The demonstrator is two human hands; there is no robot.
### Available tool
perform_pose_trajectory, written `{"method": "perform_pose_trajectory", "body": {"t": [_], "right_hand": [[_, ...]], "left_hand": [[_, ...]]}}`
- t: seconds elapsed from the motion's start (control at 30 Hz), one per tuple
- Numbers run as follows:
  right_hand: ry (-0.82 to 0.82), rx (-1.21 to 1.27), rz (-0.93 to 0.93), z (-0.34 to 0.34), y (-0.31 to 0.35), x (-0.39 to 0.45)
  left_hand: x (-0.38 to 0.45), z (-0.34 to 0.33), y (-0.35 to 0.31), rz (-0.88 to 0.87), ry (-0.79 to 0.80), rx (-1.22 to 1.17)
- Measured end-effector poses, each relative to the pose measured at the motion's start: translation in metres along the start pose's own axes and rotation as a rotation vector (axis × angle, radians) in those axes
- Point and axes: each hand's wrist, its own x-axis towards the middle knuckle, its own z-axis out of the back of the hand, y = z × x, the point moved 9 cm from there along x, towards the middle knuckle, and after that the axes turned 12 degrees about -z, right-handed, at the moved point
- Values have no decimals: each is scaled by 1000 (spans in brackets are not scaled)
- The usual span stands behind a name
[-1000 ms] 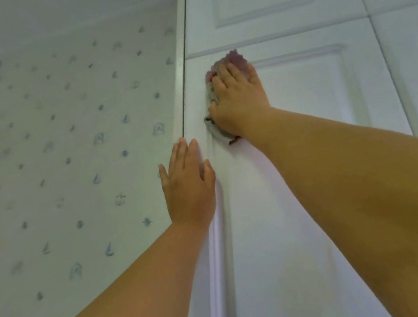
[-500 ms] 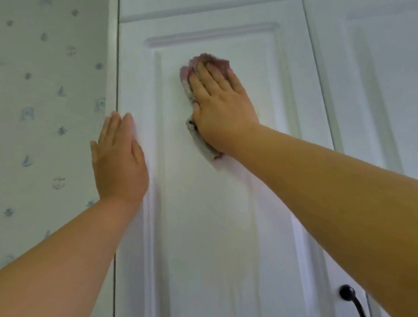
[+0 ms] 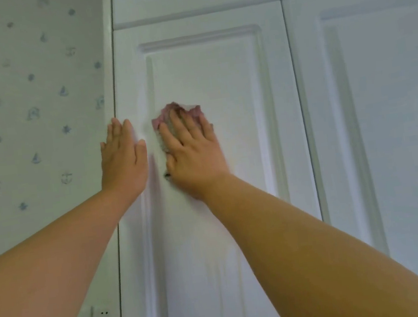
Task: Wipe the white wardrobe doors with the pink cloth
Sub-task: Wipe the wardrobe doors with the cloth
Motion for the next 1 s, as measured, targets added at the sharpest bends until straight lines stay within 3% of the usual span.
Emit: {"method": "perform_pose_trajectory", "body": {"t": [0.1, 0.3, 0.53, 0.73, 0.87, 1.0], "right_hand": [[-7, -44, 49, 1, -22, -10], [-132, 50, -226, 33, -124, -36], [-165, -5, -452, 28, -100, 10], [-104, 34, -134, -3, 28, 49], [-60, -40, -95, -4, 43, 69], [-60, -32, -7, -14, 44, 31]], "left_hand": [[-4, -5, -4, 47, -6, 82], [-5, -11, -10, 82, -122, 204], [-4, -11, -6, 62, -159, 212], [-16, -2, 3, -107, -176, 62], [-27, -4, 8, -117, -209, 115], [-25, -3, 10, -139, -198, 83]]}}
